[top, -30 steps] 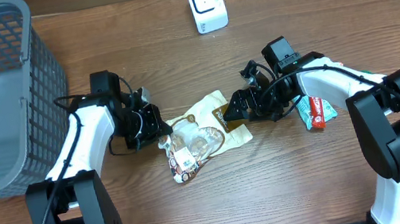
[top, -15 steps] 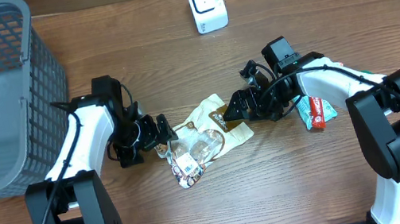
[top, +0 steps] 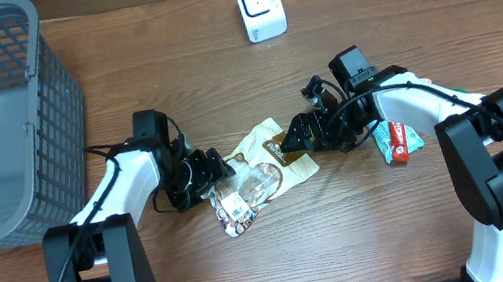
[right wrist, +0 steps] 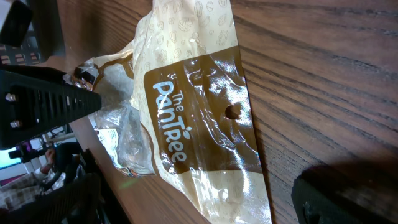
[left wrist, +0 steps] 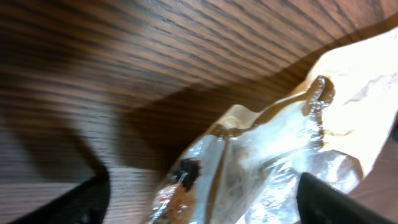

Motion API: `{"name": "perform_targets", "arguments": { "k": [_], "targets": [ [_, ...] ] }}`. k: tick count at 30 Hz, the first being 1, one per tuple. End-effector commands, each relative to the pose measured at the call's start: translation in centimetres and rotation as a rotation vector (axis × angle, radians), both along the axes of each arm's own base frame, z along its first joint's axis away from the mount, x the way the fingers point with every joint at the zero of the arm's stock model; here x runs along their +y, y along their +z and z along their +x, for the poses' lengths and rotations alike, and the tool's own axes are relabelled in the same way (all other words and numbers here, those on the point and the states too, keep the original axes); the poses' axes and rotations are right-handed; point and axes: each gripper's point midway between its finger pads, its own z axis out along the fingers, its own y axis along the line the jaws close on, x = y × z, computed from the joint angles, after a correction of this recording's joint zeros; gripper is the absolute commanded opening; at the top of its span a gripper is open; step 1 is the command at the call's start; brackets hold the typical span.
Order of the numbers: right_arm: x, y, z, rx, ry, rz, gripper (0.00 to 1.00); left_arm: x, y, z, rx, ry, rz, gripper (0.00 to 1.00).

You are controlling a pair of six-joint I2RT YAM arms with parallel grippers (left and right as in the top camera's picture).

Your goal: Scan the item barcode

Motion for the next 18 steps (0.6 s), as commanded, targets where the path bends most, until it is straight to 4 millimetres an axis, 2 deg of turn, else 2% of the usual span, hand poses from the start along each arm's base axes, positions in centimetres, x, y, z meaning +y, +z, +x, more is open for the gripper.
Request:
{"name": "perform_targets", "arguments": {
  "k": [1,8,11,15,18],
  "targets": [
    [-0.4,-0.3,0.0,-0.010,-0.003,-0.018,1.00,-1.2,-1.2,-1.9,0.072,-0.003,-0.033,0.74],
    [-0.4,-0.3,0.0,-0.010,-0.003,-0.017,1.00,-1.1,-1.2,-2.8,0.113,0.003,-0.026,0.64],
    [-0.4,-0.3,0.0,-0.010,-0.003,-0.018,1.00,-1.1,-1.2,-2.4,0.095,0.003,-0.025,0.56],
    [-0.4,-0.3,0.0,-0.010,-0.003,-0.018,1.00,-1.1,-1.2,-1.4,0.056,0.006,-0.027,0.54],
    [-0.4,-0.3,0.0,-0.010,-0.003,-0.018,1.00,-1.2,-1.2,-1.1,0.042,0.005,-0.027,0.40]
  ]
}}
